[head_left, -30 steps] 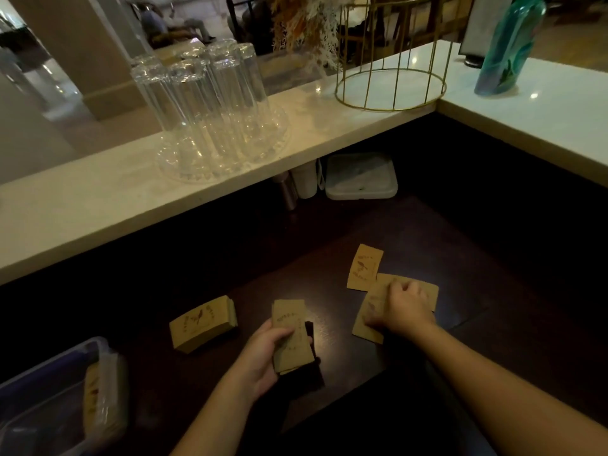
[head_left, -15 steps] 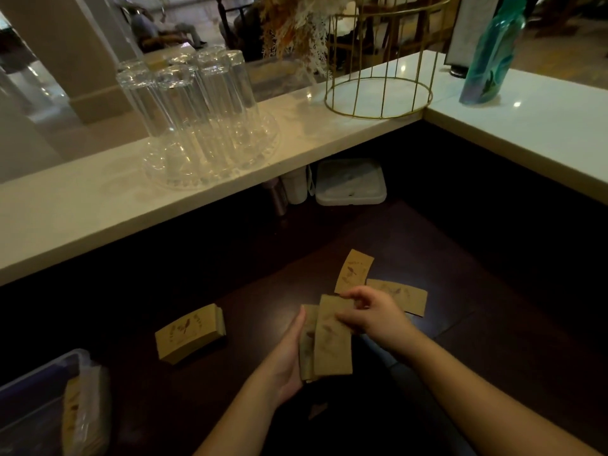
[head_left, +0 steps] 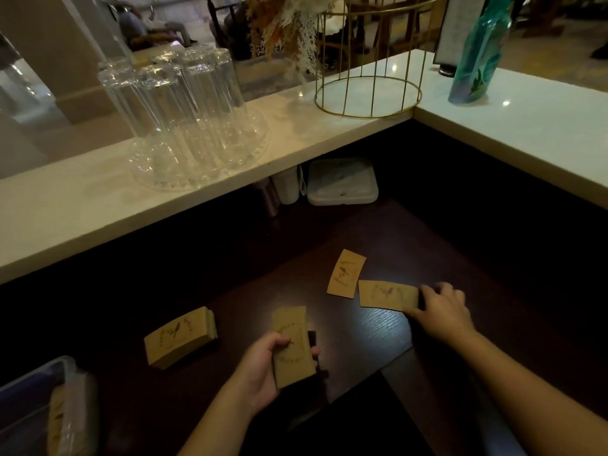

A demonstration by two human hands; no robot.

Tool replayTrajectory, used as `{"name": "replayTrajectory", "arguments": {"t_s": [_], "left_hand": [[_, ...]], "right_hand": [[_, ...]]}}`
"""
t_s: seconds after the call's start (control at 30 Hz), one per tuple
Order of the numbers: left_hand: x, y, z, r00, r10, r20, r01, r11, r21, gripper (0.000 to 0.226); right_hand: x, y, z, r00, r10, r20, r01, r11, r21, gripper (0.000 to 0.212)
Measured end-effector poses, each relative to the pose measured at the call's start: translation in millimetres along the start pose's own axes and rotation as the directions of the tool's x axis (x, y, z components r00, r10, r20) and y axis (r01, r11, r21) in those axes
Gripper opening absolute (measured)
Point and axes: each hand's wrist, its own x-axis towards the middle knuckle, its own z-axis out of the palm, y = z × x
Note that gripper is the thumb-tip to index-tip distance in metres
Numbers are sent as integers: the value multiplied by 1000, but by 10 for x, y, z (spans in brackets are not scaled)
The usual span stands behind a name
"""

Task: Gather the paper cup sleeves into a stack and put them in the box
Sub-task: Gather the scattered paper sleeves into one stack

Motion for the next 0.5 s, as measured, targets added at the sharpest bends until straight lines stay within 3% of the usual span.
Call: {"name": "replayTrajectory", "arguments": {"t_s": [0.07, 0.13, 0.17, 0.23, 0.27, 0.33, 0.4, 0.5], "left_hand": [[-3, 49, -75, 1000, 14, 5, -13, 1000, -24, 19], [5, 83, -134, 1000, 27, 15, -26, 998, -57, 23], [8, 94, -153, 999, 31, 16, -29, 997, -70, 26], [35, 103, -174, 999, 33, 5, -32, 997, -65, 33], [60, 104, -178, 999, 36, -5, -37, 998, -47, 38], [101, 106, -143, 999, 46, -19, -46, 999, -13, 45], [139, 104, -77, 1000, 31, 4, -31, 1000, 0, 53], [177, 74, 57, 995, -16, 99, 13, 999, 33, 67]], "right_hand": [[13, 83, 35, 998, 11, -62, -4, 995, 104, 59], [20, 101, 31, 994, 56, -99, -12, 917, 399, 35], [20, 101, 9, 994, 77, -80, -14, 801, 599, 23], [-3, 77, -70, 997, 74, 8, -40, 450, 892, 8], [-25, 41, -129, 998, 44, 51, -62, 301, 952, 4], [-82, -102, -257, 993, -59, 99, -88, 167, 982, 11], [-173, -325, -356, 969, -220, 109, -68, 189, 980, 15], [-342, -722, -379, 891, -431, 140, 37, 377, 925, 17]]}}
